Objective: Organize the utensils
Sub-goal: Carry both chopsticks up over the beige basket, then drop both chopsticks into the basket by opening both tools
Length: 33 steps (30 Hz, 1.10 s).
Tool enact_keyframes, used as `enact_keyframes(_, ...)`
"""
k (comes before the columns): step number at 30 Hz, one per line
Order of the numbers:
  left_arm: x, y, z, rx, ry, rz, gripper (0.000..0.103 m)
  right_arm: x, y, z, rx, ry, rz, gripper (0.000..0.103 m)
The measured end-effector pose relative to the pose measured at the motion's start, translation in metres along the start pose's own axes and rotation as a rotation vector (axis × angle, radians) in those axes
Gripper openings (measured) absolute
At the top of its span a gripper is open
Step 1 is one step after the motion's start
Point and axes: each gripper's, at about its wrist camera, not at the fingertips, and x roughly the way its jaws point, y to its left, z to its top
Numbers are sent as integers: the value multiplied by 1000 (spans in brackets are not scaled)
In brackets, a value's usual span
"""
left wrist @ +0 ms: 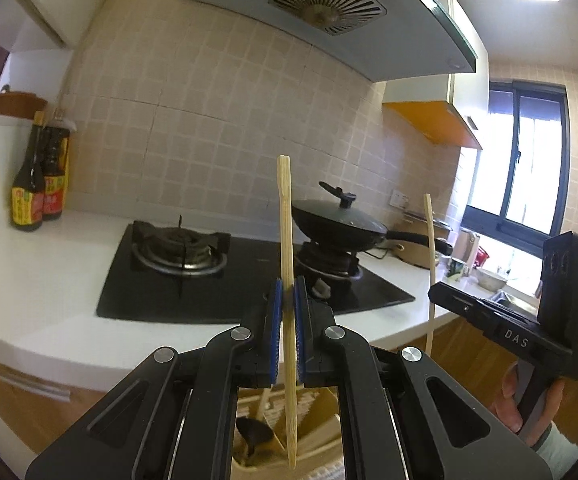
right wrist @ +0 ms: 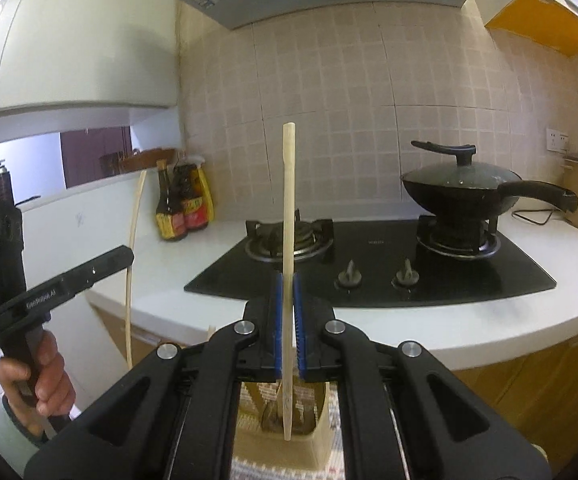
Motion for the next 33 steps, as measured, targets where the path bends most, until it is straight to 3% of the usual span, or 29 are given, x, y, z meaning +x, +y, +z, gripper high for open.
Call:
enact_keyframes(11, 14, 14, -22, 4, -82, 75, 4, 32, -15, -28, 30, -22, -27, 4)
enact_keyframes(23, 26, 30, -48, -34, -68, 70, 4, 43, -14, -53, 14, -30, -59, 4)
enact_keyframes(26, 20, 32, -52, -45, -65, 52, 7, 40, -13, -55, 12, 5, -39, 5)
enact_keyframes(28, 16, 32, -54, -43, -47, 36, 24, 34, -14, -58, 17, 19, -29, 25)
enact_keyframes(29, 14, 31, -55, -38, -45, 38, 24, 31, -14, -59, 19, 18, -33, 35)
enact_keyframes(30, 11, 31, -56, -32, -41, 42, 24, 26, -15, -61, 24, 8, -46, 53)
enact_keyframes(33, -1, 32, -56, -43, -33, 36, 32, 9, -15, -65, 30, 18, -52, 55)
